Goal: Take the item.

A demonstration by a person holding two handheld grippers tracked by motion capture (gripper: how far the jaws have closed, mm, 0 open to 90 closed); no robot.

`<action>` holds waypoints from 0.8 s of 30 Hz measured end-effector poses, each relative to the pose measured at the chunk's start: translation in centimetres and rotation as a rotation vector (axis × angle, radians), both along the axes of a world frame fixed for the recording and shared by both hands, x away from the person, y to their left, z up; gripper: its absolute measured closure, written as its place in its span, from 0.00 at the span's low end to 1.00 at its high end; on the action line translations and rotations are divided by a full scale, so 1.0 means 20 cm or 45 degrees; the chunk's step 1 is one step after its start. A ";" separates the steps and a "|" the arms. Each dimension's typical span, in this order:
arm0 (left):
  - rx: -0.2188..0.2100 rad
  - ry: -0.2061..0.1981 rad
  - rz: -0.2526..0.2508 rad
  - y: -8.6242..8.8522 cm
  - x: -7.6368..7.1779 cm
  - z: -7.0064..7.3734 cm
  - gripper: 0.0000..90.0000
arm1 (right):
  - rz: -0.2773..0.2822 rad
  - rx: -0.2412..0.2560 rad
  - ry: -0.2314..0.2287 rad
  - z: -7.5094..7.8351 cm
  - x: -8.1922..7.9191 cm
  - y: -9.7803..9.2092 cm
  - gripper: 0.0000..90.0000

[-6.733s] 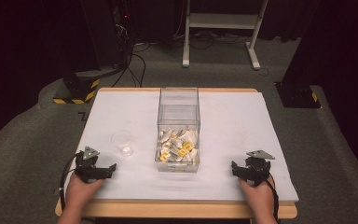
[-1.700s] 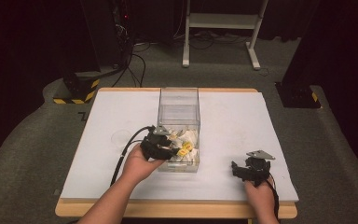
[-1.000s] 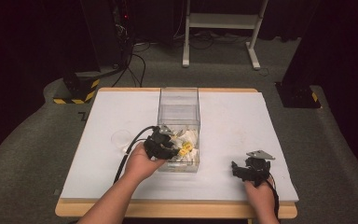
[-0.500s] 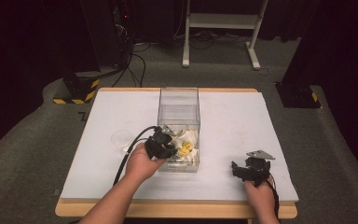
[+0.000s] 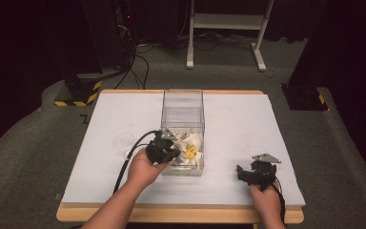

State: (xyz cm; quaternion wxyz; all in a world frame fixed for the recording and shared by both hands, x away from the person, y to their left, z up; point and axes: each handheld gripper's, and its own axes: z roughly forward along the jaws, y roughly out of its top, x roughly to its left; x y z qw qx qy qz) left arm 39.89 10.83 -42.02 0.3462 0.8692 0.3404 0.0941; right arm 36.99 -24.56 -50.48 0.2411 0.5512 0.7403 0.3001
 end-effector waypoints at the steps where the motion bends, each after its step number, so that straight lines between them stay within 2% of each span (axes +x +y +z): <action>1: -0.013 -0.007 0.007 0.01 0.00 0.00 1.00 | 0.000 0.000 0.000 0.00 0.00 0.00 0.13; 5: -0.080 -0.030 0.034 0.04 -0.02 0.00 1.00 | 0.000 0.000 0.000 0.00 0.00 0.00 0.13; 13: -0.157 -0.112 0.045 0.08 -0.05 0.03 1.00 | -0.002 0.002 0.001 0.00 0.00 0.00 0.13; 24: -0.228 -0.174 0.061 0.11 -0.07 0.06 1.00 | -0.002 0.002 0.001 0.00 0.00 0.00 0.13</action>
